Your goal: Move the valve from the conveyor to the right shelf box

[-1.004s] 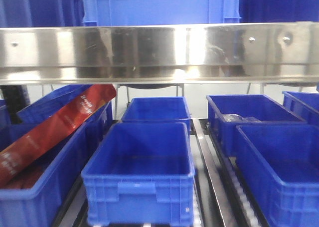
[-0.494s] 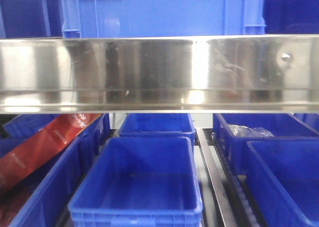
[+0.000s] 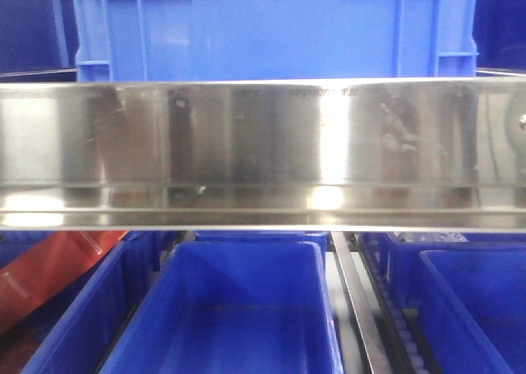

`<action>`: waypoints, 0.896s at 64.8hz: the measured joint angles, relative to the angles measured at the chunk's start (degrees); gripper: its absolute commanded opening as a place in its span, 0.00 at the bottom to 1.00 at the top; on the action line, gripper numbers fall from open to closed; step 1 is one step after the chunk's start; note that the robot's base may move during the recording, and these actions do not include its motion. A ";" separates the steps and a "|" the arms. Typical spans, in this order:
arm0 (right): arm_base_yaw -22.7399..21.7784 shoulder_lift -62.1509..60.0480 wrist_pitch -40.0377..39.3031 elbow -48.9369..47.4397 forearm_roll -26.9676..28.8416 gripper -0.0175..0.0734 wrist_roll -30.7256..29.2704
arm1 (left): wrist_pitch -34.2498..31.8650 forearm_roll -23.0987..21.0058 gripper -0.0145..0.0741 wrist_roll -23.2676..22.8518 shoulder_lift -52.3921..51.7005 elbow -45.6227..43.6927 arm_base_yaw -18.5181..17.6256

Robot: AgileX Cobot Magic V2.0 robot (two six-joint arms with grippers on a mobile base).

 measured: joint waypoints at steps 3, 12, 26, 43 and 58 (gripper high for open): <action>0.00 0.00 0.00 0.00 0.00 0.02 0.00 | 0.00 0.00 0.04 0.00 0.00 0.00 0.00; 0.00 0.00 0.00 0.00 0.00 0.02 0.00 | 0.00 0.00 0.04 0.00 0.00 0.00 0.00; 0.00 0.00 0.00 0.00 0.00 0.02 0.00 | 0.00 0.00 0.04 0.00 0.00 0.00 0.00; 0.00 0.00 0.00 0.00 0.00 0.02 0.00 | 0.00 0.00 0.04 0.00 0.00 0.00 0.00; 0.00 0.00 0.00 0.00 0.00 0.02 0.00 | 0.00 0.00 0.04 0.00 0.00 0.00 0.00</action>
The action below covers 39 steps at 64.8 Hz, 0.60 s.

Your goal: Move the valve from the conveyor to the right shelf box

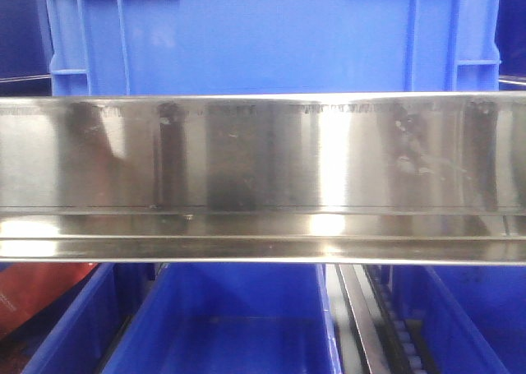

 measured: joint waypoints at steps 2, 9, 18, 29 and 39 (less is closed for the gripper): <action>0.00 0.00 0.00 0.00 0.00 0.02 0.00 | 0.00 0.00 0.04 0.00 0.00 0.00 0.00; 0.00 0.00 0.00 0.00 0.00 0.02 0.00 | 0.00 0.00 0.04 0.00 0.00 0.00 0.00; 0.00 0.00 0.00 0.00 0.00 0.02 0.00 | 0.00 0.00 0.04 0.00 0.00 0.00 0.00; 0.00 0.00 0.00 0.00 0.00 0.02 0.00 | 0.00 0.00 0.04 0.00 0.00 0.00 0.00; 0.00 0.00 0.00 0.00 0.00 0.02 0.00 | -1.01 0.00 0.04 0.00 0.00 0.00 0.00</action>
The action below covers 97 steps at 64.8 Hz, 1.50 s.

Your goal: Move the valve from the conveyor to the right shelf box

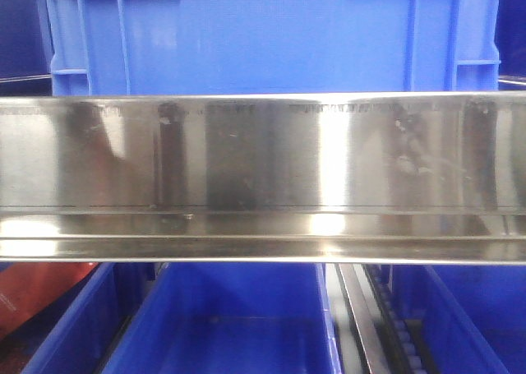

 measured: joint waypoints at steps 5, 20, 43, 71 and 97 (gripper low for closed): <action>0.00 0.00 0.00 -0.24 0.00 0.02 0.00 | -2.33 0.00 0.04 0.00 0.00 0.00 0.00; 0.22 2.20 0.88 -8.79 2.42 0.02 0.00 | -3.24 0.00 0.04 0.00 6.81 -6.70 -0.48; 11.91 21.17 -0.06 -32.23 2.56 0.02 -1.73 | -3.24 -1.01 0.04 -0.10 33.50 -30.94 -12.72; 23.54 48.39 -1.16 -48.87 2.88 0.02 -2.68 | -3.24 -1.34 0.04 -0.10 69.23 -58.91 -28.05; 23.77 60.95 0.40 -48.96 2.27 0.02 -2.83 | 2.21 -1.12 0.04 -0.10 82.43 -61.35 -24.94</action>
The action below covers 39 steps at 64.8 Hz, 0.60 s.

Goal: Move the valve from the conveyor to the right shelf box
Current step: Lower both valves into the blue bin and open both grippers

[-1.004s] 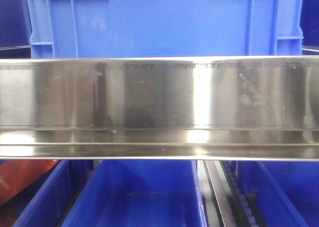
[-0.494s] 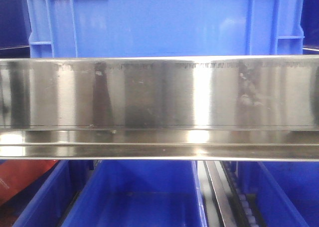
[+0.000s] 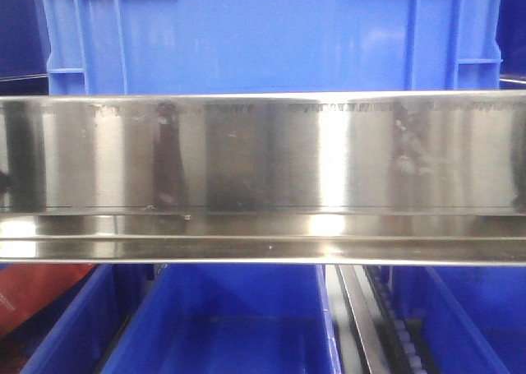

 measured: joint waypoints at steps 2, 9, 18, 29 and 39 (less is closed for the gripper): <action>0.00 0.53 0.12 0.00 -0.10 0.02 0.00 | 0.63 0.12 0.04 0.00 0.35 0.00 0.34; 0.00 2.24 1.07 0.00 -0.10 0.05 0.00 | 2.39 0.12 0.08 0.00 0.81 0.00 1.71; 0.00 3.78 1.55 0.00 -0.10 0.22 0.00 | 4.07 0.12 0.31 0.00 1.09 -0.12 2.41; -0.10 4.15 2.01 0.00 -0.10 0.57 0.00 | 4.81 -0.26 0.63 0.00 1.57 -0.34 2.54; -0.28 4.05 1.57 -0.59 -0.10 0.80 0.00 | 5.12 -1.61 0.75 0.00 1.57 -0.74 2.54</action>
